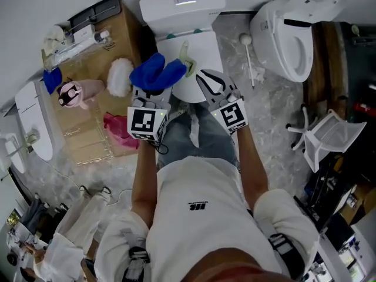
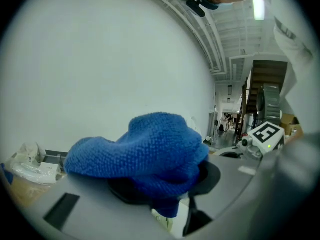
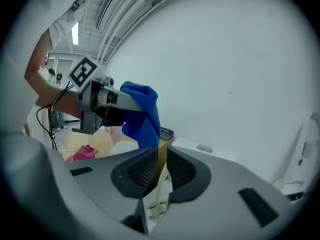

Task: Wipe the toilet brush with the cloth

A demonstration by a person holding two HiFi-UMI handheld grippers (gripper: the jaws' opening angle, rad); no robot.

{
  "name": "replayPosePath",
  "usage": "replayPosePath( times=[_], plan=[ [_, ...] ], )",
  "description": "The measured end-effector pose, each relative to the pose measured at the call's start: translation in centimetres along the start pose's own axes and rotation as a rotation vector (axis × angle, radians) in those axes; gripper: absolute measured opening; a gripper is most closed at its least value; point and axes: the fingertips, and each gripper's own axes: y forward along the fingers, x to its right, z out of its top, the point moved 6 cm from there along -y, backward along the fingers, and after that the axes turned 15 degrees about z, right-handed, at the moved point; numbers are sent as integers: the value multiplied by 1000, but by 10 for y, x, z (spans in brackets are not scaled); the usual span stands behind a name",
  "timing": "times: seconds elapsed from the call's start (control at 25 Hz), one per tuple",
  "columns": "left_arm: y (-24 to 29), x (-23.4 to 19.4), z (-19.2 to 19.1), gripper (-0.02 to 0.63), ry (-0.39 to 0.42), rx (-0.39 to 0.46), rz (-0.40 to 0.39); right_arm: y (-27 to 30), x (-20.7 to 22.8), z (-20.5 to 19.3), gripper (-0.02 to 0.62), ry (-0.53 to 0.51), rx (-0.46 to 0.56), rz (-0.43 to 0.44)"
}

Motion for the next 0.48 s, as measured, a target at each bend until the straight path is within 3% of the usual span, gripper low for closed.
replayPosePath(
  times=[0.24, 0.48],
  plan=[
    [-28, 6, 24, 160, 32, 20, -26, -37, -9, 63, 0, 7, 86, -66],
    [-62, 15, 35, 156, 47, 17, -36, -64, -35, 99, -3, 3, 127, -90]
  ],
)
